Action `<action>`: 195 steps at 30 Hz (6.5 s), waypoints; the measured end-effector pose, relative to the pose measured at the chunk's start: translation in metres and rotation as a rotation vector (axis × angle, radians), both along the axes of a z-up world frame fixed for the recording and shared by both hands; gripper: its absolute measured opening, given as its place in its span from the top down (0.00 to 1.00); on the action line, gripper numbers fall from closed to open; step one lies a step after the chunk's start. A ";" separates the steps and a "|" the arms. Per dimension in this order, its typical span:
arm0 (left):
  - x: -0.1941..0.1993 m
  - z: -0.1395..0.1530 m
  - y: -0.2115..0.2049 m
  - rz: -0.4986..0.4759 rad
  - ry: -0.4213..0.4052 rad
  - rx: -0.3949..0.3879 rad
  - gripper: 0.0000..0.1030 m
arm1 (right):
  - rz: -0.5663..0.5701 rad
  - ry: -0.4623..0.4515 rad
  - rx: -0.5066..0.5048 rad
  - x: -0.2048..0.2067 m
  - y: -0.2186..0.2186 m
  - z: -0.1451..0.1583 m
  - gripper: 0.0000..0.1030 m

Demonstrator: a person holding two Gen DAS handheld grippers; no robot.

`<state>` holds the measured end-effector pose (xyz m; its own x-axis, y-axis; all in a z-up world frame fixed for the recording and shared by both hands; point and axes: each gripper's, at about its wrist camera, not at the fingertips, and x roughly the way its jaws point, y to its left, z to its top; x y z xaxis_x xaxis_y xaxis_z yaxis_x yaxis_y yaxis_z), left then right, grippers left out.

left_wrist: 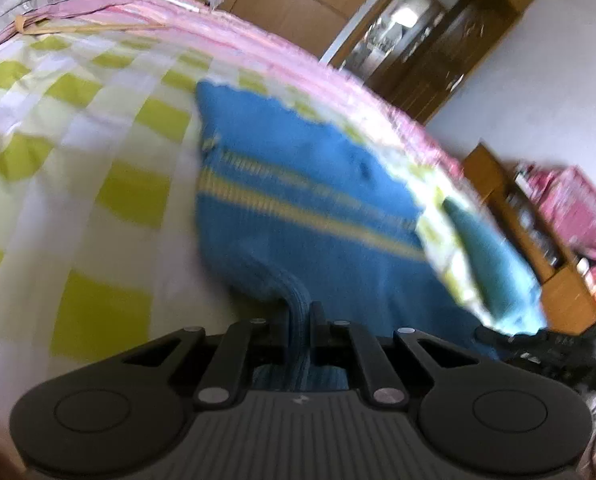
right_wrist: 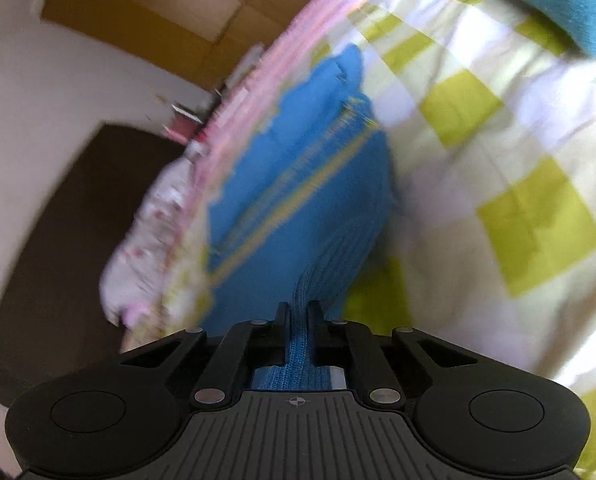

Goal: Fold small clothes

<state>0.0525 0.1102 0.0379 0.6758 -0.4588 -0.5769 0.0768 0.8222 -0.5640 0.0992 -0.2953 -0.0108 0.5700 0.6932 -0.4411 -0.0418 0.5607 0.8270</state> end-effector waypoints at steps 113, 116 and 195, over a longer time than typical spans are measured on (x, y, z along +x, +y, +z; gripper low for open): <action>0.218 -0.008 0.013 0.225 -0.106 0.315 0.61 | -0.015 -0.351 -0.624 0.205 0.154 0.068 0.60; 0.237 -0.010 0.012 0.213 -0.105 0.344 0.61 | -0.020 -0.359 -0.629 0.195 0.149 0.068 0.60; 0.094 -0.016 0.026 0.105 -0.085 0.192 0.68 | -0.023 -0.175 -0.905 0.144 0.170 0.029 0.61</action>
